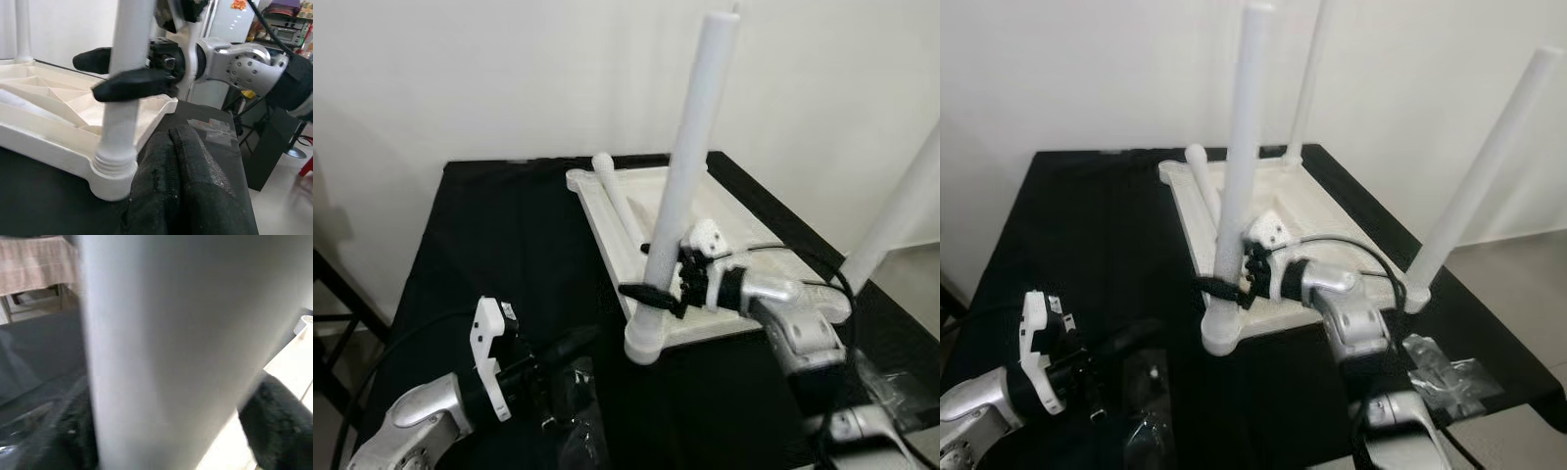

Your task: Building children table

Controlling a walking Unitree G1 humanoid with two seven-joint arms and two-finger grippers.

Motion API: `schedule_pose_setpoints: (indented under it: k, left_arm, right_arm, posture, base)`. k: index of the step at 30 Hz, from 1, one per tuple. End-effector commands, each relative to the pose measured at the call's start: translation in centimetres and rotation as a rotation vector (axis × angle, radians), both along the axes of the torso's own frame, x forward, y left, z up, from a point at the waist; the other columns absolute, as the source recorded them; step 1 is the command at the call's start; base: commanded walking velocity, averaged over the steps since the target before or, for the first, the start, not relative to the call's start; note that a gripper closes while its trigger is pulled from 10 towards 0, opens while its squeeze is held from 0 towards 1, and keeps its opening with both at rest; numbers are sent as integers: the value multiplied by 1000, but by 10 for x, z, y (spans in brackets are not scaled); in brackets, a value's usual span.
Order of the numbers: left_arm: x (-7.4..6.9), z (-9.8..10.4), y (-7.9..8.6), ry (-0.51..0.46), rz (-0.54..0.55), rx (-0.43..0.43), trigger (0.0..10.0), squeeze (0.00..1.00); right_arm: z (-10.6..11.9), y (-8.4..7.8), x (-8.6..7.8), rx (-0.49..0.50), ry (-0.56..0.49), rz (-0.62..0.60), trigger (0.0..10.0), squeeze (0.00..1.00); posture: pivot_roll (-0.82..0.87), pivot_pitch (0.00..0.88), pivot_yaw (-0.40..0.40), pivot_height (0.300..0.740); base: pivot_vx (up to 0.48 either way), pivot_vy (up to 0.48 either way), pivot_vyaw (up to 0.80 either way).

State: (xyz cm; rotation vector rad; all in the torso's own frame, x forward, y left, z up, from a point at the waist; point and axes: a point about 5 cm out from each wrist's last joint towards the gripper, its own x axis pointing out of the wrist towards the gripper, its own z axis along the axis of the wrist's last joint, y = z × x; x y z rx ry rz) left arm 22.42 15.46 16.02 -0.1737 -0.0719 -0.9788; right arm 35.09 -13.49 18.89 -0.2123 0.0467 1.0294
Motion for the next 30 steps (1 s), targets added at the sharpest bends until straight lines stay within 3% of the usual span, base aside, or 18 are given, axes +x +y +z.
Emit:
schedule_pose_setpoints:
  k: [1, 15, 17, 18, 19, 20, 21, 22, 23, 24, 25, 30]
  left_arm:
    - [0, -1, -2, -2, -1, 4, 10000, 0]
    - [0, 0, -2, -1, -3, 5, 10000, 0]
    - [0, 0, -1, -2, -2, 5, 10000, 0]
    - [-1, 1, -1, -3, -2, 6, 10000, 0]
    - [-1, 1, -1, -3, -2, 6, 10000, 0]
    - [-1, 1, 0, -4, 1, 6, 10000, 0]
    - [-1, 1, 0, -4, 1, 6, 10000, 0]
    - [-1, 1, 2, -3, 1, 4, 10000, 0]
    - [-1, 2, 3, -1, 0, 3, 10000, 0]
    - [-1, 2, 3, -1, 0, 3, 10000, 0]
    - [0, 1, 4, 1, -4, 6, 10000, 0]
    - [1, 1, 3, 6, -10, 2, 10000, 0]
  right_arm:
    - [2, -10, 4, 13, -11, -26, 0, 0]
    - [-18, -7, -6, 85, 75, 93, 0, 0]
    - [-31, -2, -13, 94, 95, -13, 0, 0]
    - [-39, 2, -18, 95, 107, -129, 0, 0]
    - [-39, 2, -18, 95, 107, -129, 0, 0]
    - [-47, 8, -22, 172, 83, -433, 0, 0]
    - [-47, 8, -22, 172, 83, -433, 0, 0]
    - [-65, 22, -45, 170, 127, -553, 0, 0]
    - [-70, 37, -64, 129, 92, -570, 0, 0]
    - [-70, 37, -64, 129, 92, -570, 0, 0]
    - [-68, 50, -72, 65, 29, -510, 0, 0]
    - [-76, 36, -60, 127, 154, -580, 0, 0]
  posture:
    - [104, 0, -101, 740]
    - [90, 0, -100, 740]
    - [90, 0, -114, 740]
    - [90, 0, -114, 740]
    - [90, 0, -114, 740]
    - [67, 0, -105, 740]
    - [67, 0, -105, 740]
    - [60, 0, -102, 740]
    - [49, 0, -97, 740]
    - [49, 0, -97, 740]
    - [31, 0, -78, 740]
    - [62, 0, -100, 740]
  base:
    - [0, 0, 0]
    - [0, 0, 0]
    - [0, 0, 0]
    - [0, 0, 0]
    - [0, 0, 0]
    - [0, 0, 0]
    - [0, 0, 0]
    - [0, 0, 0]
    - [0, 0, 0]
    - [0, 0, 0]
    - [0, 0, 0]
    - [0, 0, 0]
